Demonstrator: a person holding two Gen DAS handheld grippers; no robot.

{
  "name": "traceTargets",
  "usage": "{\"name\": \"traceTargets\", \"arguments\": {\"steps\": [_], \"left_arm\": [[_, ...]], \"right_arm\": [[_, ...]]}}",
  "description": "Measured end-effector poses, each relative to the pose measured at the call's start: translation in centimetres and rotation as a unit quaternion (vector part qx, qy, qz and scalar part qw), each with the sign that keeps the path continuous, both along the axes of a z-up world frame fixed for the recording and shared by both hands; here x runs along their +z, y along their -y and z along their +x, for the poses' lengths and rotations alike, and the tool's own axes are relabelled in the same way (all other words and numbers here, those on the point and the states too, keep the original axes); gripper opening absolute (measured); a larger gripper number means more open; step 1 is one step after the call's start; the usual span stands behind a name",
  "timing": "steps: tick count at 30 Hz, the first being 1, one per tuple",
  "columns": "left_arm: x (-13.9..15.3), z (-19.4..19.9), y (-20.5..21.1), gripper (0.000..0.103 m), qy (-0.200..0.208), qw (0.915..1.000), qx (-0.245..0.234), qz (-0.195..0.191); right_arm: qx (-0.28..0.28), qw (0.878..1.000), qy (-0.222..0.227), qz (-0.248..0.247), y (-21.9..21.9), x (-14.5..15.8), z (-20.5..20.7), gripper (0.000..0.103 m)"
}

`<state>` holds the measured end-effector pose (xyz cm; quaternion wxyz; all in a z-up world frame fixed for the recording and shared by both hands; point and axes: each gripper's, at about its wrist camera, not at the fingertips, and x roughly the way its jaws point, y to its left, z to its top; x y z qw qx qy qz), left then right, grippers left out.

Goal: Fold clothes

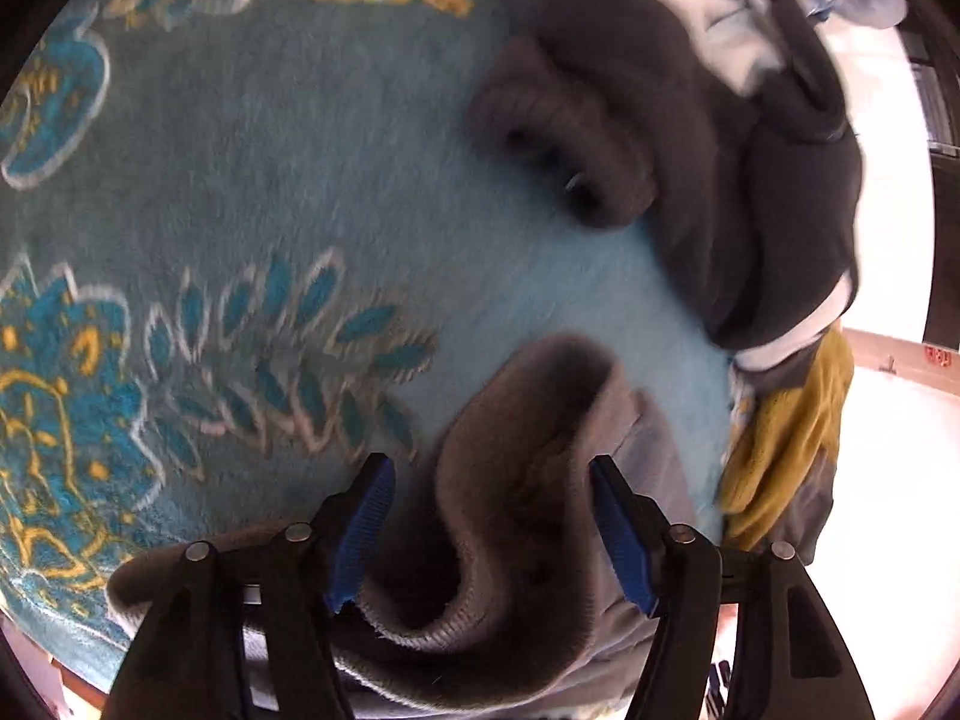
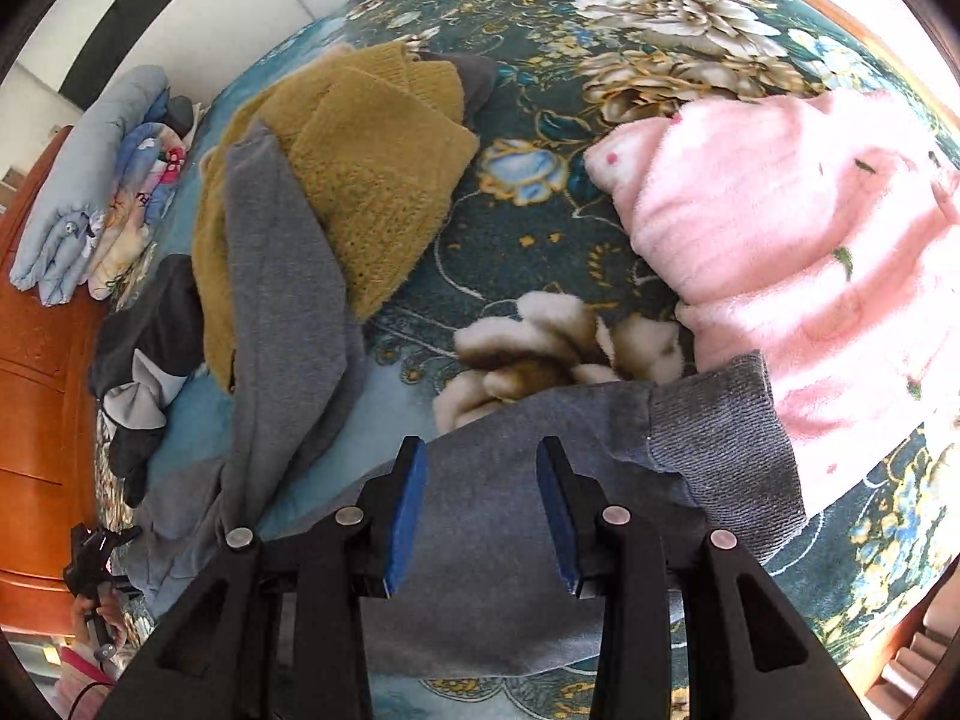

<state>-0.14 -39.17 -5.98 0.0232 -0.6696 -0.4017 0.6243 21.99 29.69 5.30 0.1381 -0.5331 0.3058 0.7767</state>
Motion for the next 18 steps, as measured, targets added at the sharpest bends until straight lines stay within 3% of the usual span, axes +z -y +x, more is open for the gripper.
{"name": "traceTargets", "arguments": {"steps": [5,7,9,10,11,13,14,18], "left_arm": [[-0.7,1.2,0.4,0.07,-0.012,0.9985,-0.001,0.054],[-1.2,1.3,0.9,0.069,-0.011,0.997,0.023,0.073],[-1.1,1.2,0.9,0.068,-0.02,0.9967,0.028,0.073],[-0.8,1.1,0.5,0.059,-0.029,0.997,0.021,0.069],[-0.5,1.0,0.2,0.042,-0.037,0.9972,0.014,0.064],[0.3,0.6,-0.6,0.025,-0.053,0.9975,-0.001,0.047],[1.0,0.3,-1.0,0.01,-0.067,0.997,-0.011,0.036],[4.7,0.0,-1.4,0.008,-0.138,0.9901,-0.024,-0.005]], "right_arm": [[0.011,1.0,0.016,-0.002,1.3,-1.1,-0.9,0.039],[0.017,1.0,0.02,-0.004,1.9,-1.4,-1.3,0.039],[0.023,1.0,0.019,-0.006,2.4,-1.6,-1.7,0.039],[0.027,0.999,0.018,-0.006,2.7,-1.5,-1.8,0.039],[0.028,0.999,0.018,-0.006,2.8,-1.5,-1.8,0.039],[0.027,0.999,0.019,-0.006,2.8,-1.5,-1.8,0.039],[0.027,0.999,0.019,-0.005,2.8,-1.5,-1.7,0.039],[0.022,0.999,0.021,-0.007,2.8,-1.5,-1.5,0.039]]}}
